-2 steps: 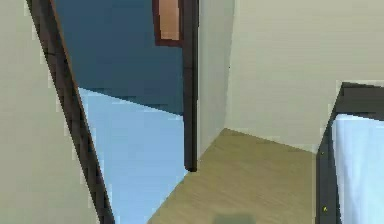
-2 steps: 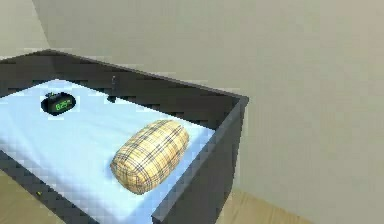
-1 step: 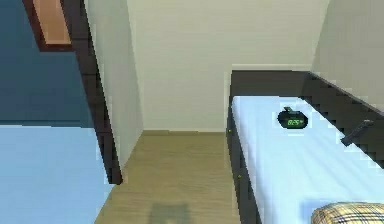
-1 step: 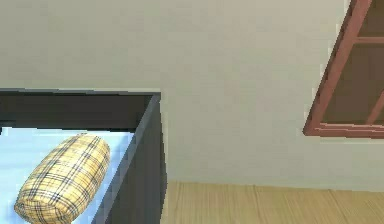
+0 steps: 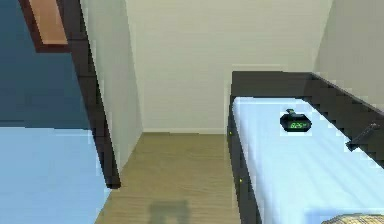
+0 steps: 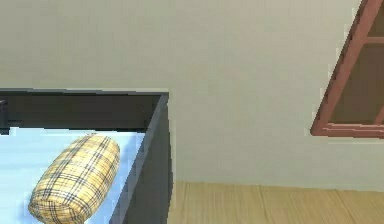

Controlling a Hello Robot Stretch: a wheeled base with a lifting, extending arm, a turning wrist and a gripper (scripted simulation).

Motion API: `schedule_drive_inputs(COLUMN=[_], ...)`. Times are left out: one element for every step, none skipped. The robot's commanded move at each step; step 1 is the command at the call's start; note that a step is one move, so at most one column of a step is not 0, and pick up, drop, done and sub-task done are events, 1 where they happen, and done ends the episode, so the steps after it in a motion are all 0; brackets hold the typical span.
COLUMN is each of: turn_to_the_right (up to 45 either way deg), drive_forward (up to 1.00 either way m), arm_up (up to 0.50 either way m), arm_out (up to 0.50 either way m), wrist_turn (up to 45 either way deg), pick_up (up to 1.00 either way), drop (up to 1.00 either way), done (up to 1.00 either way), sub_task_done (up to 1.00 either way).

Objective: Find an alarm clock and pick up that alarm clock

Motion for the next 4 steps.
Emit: schedule_drive_inputs(turn_to_the_right=[3.0, 0.0, -36.0, 36.0], drive_forward=[0.0, 0.85, 0.0, 0.0], arm_up=[0.0, 0.0, 0.0, 0.0], arm_out=[0.0, 0.0, 0.0, 0.0], wrist_turn=[0.0, 0.0, 0.0, 0.0], pick_up=[0.0, 0.0, 0.0, 0.0], drop=[0.0, 0.0, 0.0, 0.0], done=[0.0, 0.0, 0.0, 0.0], sub_task_done=[0.0, 0.0, 0.0, 0.0])
